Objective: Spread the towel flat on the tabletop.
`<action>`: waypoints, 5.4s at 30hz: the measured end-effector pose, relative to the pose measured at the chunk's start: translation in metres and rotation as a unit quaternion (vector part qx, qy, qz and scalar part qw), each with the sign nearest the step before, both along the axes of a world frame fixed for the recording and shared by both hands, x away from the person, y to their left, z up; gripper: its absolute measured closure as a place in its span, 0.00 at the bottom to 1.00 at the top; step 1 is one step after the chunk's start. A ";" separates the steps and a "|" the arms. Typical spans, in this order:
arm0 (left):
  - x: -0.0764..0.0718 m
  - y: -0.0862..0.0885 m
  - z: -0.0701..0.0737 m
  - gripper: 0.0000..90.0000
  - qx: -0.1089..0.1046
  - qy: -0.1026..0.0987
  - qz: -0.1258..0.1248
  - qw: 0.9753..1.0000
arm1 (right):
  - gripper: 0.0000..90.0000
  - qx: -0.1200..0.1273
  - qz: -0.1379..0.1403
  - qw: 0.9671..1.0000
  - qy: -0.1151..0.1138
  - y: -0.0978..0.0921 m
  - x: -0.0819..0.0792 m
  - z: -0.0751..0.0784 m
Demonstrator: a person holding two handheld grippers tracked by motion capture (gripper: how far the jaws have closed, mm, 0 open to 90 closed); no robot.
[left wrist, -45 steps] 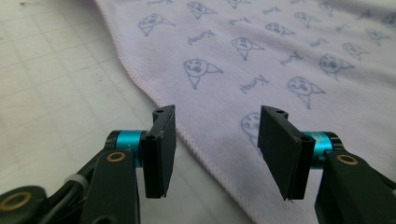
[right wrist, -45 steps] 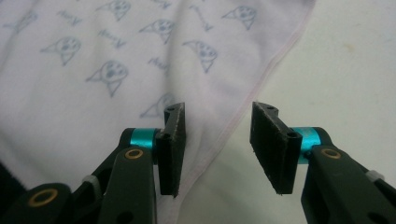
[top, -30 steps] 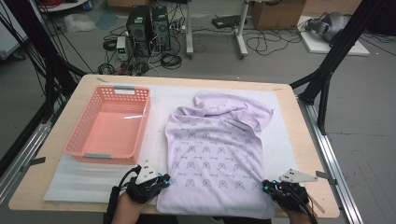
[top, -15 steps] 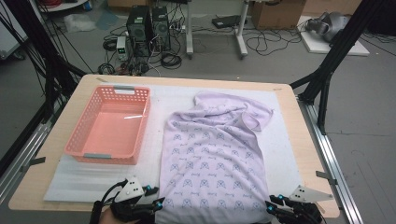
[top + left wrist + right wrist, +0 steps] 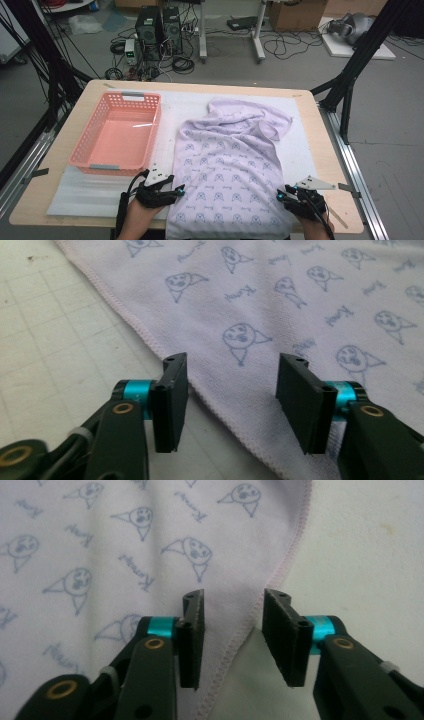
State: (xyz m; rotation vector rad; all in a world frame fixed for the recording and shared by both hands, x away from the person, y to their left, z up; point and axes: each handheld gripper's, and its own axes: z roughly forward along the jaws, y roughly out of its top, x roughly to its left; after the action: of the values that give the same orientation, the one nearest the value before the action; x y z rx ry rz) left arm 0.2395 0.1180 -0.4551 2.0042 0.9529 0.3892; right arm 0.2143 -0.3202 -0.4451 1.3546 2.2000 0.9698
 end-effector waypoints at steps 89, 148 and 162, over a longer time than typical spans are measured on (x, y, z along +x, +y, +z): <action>0.109 -0.063 0.004 0.69 -0.017 0.019 -0.016 1.000 | 0.95 -0.010 -0.004 1.000 0.018 -0.003 0.096 0.005; 0.213 -0.081 0.005 0.86 0.034 -0.003 0.055 0.998 | 0.70 0.051 0.073 0.995 -0.048 -0.009 0.085 0.026; 0.213 -0.045 0.033 0.45 0.042 -0.047 0.195 0.979 | 0.69 0.044 0.041 0.997 -0.055 -0.009 0.096 0.024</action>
State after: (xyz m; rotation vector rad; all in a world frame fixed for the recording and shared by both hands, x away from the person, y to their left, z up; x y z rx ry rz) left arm 0.4524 0.0727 -0.4223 1.8499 1.2894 0.7440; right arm 0.3100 -0.3296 -0.4207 1.2240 2.1682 1.1549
